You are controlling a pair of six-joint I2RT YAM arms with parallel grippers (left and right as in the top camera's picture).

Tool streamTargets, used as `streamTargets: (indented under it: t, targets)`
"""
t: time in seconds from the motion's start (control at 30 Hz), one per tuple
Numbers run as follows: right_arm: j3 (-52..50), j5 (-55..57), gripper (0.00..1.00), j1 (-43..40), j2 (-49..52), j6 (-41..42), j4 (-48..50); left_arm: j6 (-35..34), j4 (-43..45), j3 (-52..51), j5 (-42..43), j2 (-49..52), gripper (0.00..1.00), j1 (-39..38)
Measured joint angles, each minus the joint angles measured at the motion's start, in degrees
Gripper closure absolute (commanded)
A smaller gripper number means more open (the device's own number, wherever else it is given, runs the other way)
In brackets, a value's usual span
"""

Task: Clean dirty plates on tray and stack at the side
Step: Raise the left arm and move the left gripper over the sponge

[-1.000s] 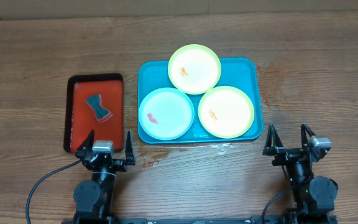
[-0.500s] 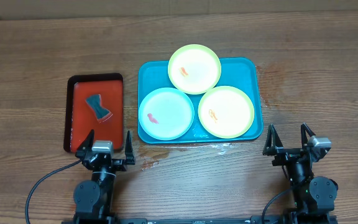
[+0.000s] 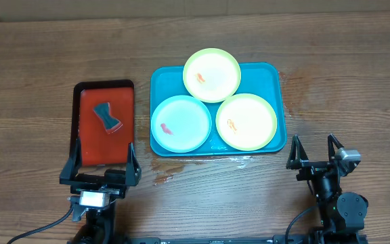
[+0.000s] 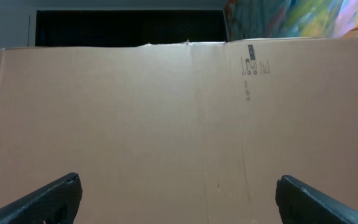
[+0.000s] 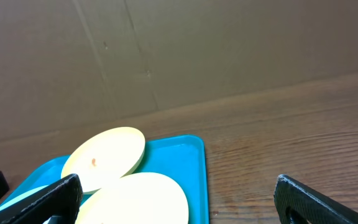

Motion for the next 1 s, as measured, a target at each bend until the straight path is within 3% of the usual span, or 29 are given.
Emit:
streamTargets:
  t: [0.27,0.57,1.0]
  targets:
    - [0.00,0.00,0.00,0.00,0.00,-0.02,0.02,0.02,-1.73,0.00,0.37,0.00,0.00,0.00]
    - [0.00,0.02,0.00,0.00,0.00,-0.02,0.04,-0.02,-10.82,0.00,0.39,0.02,0.01,0.00]
    - [0.00,0.00,0.00,0.02,0.00,-0.02,0.02,-0.02,-12.20,1.40,-0.52,0.04,0.00,0.00]
